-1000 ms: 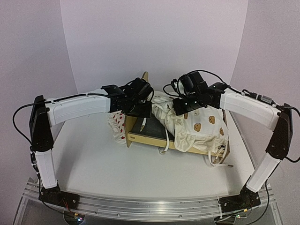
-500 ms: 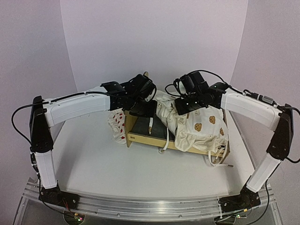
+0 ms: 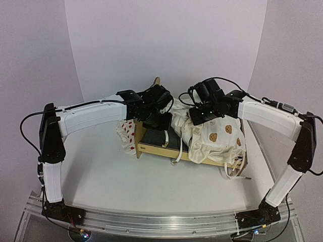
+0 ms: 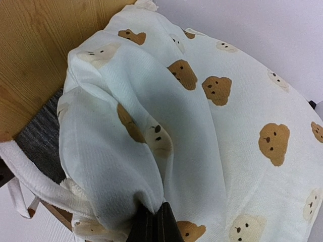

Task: Set up the pet bed

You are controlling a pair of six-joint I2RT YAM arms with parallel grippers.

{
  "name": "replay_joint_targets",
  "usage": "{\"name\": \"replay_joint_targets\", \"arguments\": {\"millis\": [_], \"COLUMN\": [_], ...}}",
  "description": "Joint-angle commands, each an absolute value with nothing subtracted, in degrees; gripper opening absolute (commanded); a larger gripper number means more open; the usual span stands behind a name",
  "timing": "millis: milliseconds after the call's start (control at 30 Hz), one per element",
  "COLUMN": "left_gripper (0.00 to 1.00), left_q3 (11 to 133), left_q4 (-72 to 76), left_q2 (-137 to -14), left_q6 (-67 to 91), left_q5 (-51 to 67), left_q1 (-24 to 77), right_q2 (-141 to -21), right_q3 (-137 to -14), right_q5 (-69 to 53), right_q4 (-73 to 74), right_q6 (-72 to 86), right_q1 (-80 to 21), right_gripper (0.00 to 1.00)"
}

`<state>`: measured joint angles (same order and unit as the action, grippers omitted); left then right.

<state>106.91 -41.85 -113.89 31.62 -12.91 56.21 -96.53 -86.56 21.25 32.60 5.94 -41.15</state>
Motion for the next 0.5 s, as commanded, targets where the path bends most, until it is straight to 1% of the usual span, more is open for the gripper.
{"name": "replay_joint_targets", "arguments": {"millis": [0, 467], "left_gripper": [0.00, 0.00], "left_q3": [110.2, 111.7], "left_q4": [-44.1, -44.6], "left_q2": [-115.9, -120.3], "left_q6": [31.9, 30.9], "left_q5": [-11.5, -11.2], "left_q1": [54.7, 50.9], "right_q2": [-97.7, -103.5], "right_q3": [-87.8, -92.7], "right_q5": [24.4, 22.9], "right_q4": [32.8, 32.8], "right_q6": [5.0, 4.1], "right_q1": [-40.7, -40.5], "right_gripper": [0.00, 0.00]}}
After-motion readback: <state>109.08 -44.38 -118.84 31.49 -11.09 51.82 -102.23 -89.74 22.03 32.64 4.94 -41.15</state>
